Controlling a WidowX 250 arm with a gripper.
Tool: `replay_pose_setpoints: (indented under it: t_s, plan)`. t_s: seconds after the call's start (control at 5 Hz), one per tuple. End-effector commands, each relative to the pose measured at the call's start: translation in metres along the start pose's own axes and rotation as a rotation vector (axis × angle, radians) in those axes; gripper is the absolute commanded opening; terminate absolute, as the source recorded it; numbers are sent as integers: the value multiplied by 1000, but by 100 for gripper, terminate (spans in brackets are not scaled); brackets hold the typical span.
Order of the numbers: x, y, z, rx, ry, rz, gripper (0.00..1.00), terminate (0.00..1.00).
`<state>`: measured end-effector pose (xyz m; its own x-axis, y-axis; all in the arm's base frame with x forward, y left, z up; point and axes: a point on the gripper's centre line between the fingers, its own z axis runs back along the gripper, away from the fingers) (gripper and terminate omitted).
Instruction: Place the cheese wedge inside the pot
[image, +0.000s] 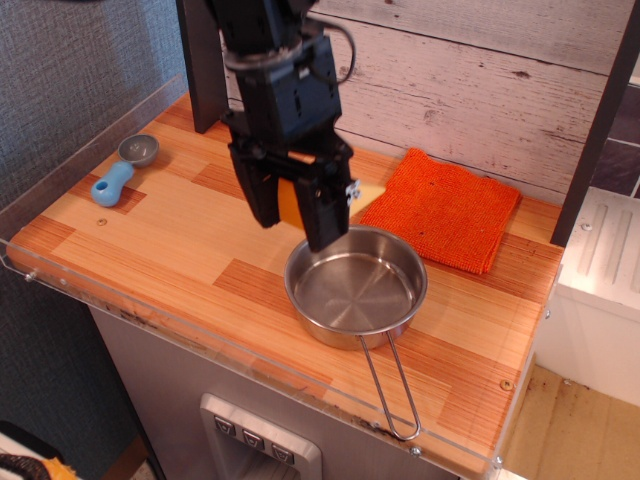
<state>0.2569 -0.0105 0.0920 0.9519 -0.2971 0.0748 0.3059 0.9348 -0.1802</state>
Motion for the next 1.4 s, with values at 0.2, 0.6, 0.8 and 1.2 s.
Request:
replay_pose_setpoints:
  t_s: [0.2,0.6,0.8,1.2]
  plan:
    - [8,-2,-9,48,-22,-61,100,0]
    - [2,47,50,92,-125,57,100,0]
    - [-6,92,82,135,-157,176,100,0]
    - [7,137,90,177,-83,84,100,0]
